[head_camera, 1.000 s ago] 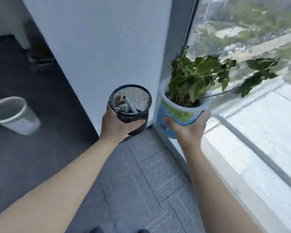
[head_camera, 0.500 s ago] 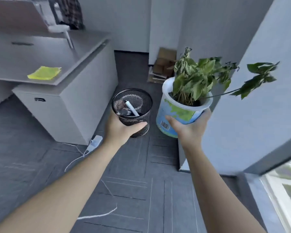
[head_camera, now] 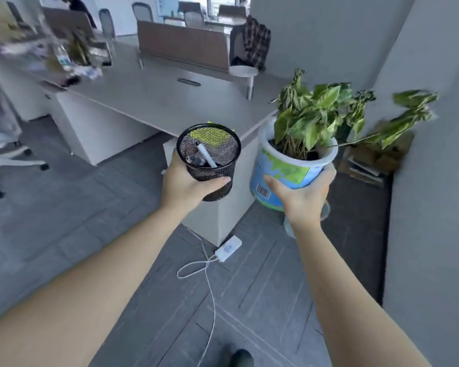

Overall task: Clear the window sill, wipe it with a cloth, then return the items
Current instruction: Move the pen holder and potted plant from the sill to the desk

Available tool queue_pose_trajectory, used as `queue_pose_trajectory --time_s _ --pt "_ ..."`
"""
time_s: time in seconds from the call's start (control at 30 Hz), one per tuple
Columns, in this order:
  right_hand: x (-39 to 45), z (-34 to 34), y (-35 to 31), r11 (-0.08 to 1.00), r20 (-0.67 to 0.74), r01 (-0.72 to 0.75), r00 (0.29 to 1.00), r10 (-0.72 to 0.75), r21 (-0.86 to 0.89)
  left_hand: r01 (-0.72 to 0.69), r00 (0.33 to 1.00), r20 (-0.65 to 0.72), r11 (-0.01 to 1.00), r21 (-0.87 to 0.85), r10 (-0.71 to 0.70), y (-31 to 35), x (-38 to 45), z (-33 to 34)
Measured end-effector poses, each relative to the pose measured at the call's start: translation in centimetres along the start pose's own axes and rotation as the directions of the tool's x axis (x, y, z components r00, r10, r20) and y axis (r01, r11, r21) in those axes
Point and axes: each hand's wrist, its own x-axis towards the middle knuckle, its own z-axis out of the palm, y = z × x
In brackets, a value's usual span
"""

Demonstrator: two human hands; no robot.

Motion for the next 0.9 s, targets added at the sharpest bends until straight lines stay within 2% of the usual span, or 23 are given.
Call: queue_pose_trajectory --time_s 0.23,0.53,0.67,0.9 --pt "11.4 10.5 3.5 0.999 0.11 0.011 0.994 -0.016 0.045 0.019 0.992 -0.124 1.0 0.012 -0.017 -2.6 13.0 -0.6" --pt "21.6 21.8 8.3 0.998 0.167 -0.032 0.986 0.024 0.046 0.013 0.987 -0.158 1.0 0.015 -0.01 -7.6 27.0 -1.4" --pt "24.7 27.9 11.9 0.997 0.152 -0.081 0.985 0.08 -0.003 0.056 0.99 -0.133 0.998 0.016 -0.053 -12.6 33.9 -2.5" --pt "29.8 41.2 19.9 0.984 0.018 -0.161 0.987 0.163 -0.07 0.138 0.99 0.0 0.99 0.03 -0.138 -25.1 48.9 -4.3"
